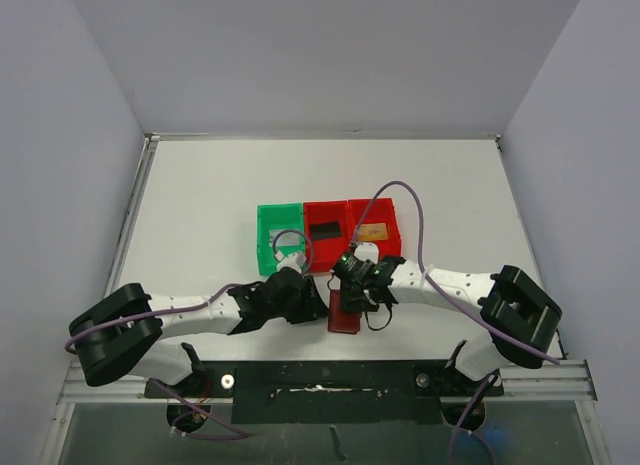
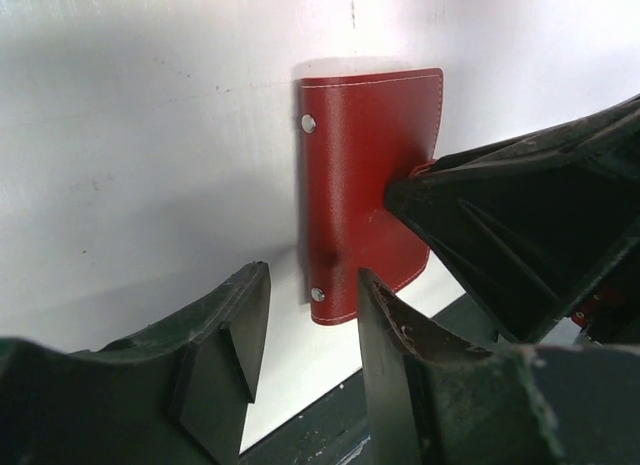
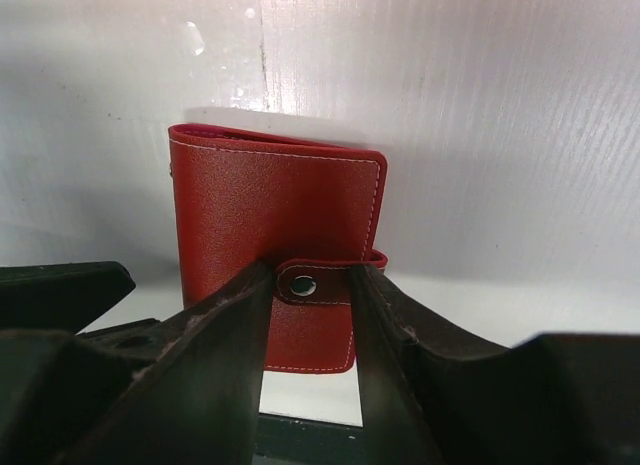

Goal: Take the credit cards out of the card holder

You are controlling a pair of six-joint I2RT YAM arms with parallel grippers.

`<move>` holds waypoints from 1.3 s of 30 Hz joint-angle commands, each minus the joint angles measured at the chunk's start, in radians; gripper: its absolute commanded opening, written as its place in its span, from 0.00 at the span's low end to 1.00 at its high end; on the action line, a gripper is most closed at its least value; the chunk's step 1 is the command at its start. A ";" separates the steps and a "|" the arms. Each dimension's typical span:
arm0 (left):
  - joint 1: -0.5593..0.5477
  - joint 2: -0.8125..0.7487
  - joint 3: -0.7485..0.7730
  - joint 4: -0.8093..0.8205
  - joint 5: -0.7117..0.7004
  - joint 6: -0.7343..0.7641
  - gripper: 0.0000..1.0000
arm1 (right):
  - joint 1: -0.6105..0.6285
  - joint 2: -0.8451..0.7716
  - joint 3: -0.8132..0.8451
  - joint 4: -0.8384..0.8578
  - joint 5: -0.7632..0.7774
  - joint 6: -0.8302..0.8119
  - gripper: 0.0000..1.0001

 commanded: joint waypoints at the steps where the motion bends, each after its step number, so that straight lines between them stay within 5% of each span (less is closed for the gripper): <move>1: -0.002 0.031 0.070 -0.005 0.010 0.043 0.39 | -0.007 0.006 -0.037 0.039 0.011 0.011 0.33; 8: -0.014 0.142 0.159 -0.051 0.046 0.093 0.47 | -0.043 -0.077 -0.138 0.172 -0.071 -0.005 0.17; 18: -0.059 0.289 0.276 -0.295 -0.055 0.094 0.47 | -0.125 -0.226 -0.280 0.316 -0.173 -0.015 0.12; 30: -0.072 0.346 0.337 -0.417 -0.084 0.093 0.41 | -0.171 -0.350 -0.308 0.199 -0.135 -0.030 0.08; 39: -0.072 0.305 0.357 -0.400 -0.086 0.098 0.41 | -0.176 -0.420 -0.280 0.046 -0.045 -0.005 0.19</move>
